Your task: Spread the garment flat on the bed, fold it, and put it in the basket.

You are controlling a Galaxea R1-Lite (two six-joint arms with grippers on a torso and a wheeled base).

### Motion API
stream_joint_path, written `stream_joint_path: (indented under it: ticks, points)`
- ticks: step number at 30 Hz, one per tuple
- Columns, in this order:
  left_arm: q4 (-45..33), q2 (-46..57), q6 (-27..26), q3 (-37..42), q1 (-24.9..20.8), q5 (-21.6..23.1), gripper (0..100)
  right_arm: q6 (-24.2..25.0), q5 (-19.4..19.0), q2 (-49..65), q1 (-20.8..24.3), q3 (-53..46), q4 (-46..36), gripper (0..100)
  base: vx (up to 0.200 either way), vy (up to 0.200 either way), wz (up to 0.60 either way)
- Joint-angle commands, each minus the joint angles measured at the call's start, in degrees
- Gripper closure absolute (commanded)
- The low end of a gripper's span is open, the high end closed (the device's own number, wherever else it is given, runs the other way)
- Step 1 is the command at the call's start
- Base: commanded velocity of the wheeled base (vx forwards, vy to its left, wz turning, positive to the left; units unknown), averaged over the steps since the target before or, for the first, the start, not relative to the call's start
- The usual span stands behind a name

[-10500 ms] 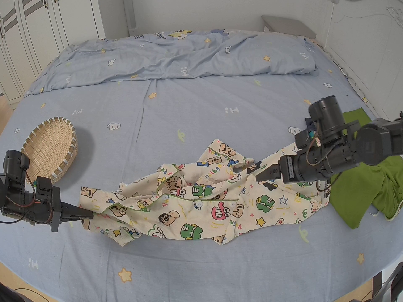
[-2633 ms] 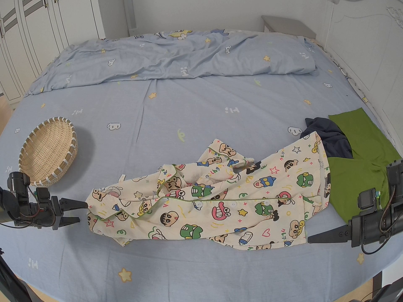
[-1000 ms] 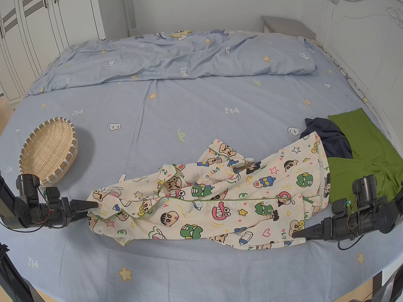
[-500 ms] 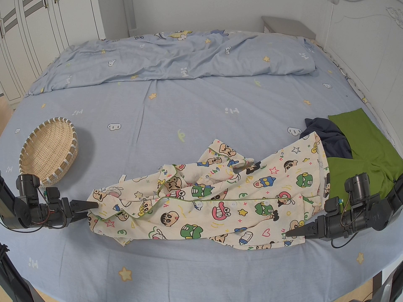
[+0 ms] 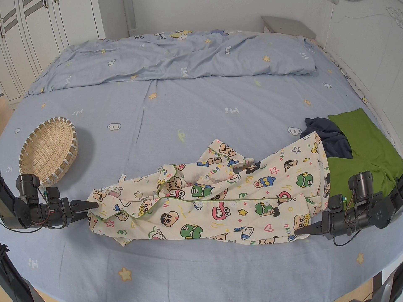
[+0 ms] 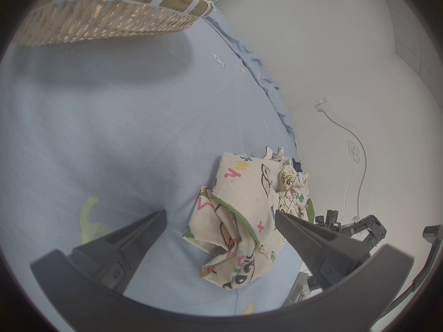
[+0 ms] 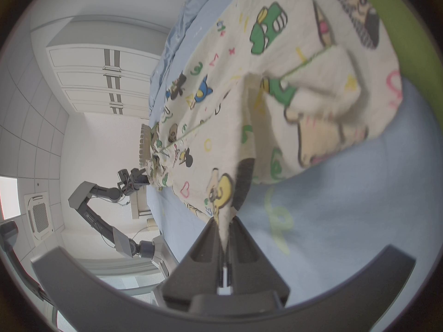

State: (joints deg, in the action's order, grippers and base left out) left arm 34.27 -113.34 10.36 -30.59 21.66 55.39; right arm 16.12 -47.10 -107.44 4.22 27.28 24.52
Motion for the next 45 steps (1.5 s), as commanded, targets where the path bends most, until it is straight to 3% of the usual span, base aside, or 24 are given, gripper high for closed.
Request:
stream_joint_path:
  ticks: [1,16,19,25,27,29,31,33,37,45]
  points:
    - [0.0,0.1,-0.1,0.4,0.0,0.0,0,0.7,-0.4,3.0,-2.8,0.7,0.0,100,0.000,0.000,0.00]
    - [3.7,1.2,-0.4,3.6,-1.1,0.1,0,2.3,-7.6,11.2,-20.0,3.1,-0.8,100,0.000,0.000,0.00]
    - [4.6,1.3,-0.7,5.4,-3.0,0.2,0,2.3,-7.6,11.2,-20.7,3.4,-0.8,100,0.000,0.000,0.00]
    - [15.0,1.4,-7.9,16.0,-6.7,0.8,0,2.1,-7.6,10.7,-20.0,3.3,-0.8,100,0.000,0.000,0.00]
    - [18.7,2.6,-7.9,19.4,-8.7,2.4,0,2.1,-7.6,10.7,-19.9,3.3,-0.8,100,0.000,0.000,0.00]
    - [20.1,5.4,-5.8,21.6,-11.8,2.6,0,2.1,-7.6,10.7,-19.6,3.3,-0.8,100,0.000,0.000,0.00]
    - [20.8,8.7,0.3,22.9,-16.5,2.7,0,2.1,-7.6,10.6,-19.4,3.2,-0.8,100,0.000,0.000,0.00]
    - [21.5,12.5,5.6,22.6,-18.1,2.7,0,2.1,-7.6,10.5,-19.2,3.1,-0.8,100,0.000,0.000,0.00]
    - [23.6,18.6,11.6,21.7,-15.8,2.2,0,2.1,-7.6,10.6,-18.5,2.9,-0.8,100,0.000,0.000,0.00]
    - [23.8,18.9,14.5,18.8,-8.6,2.8,0,2.1,-7.7,10.7,-18.3,2.7,-0.8,100,0.000,0.000,0.00]
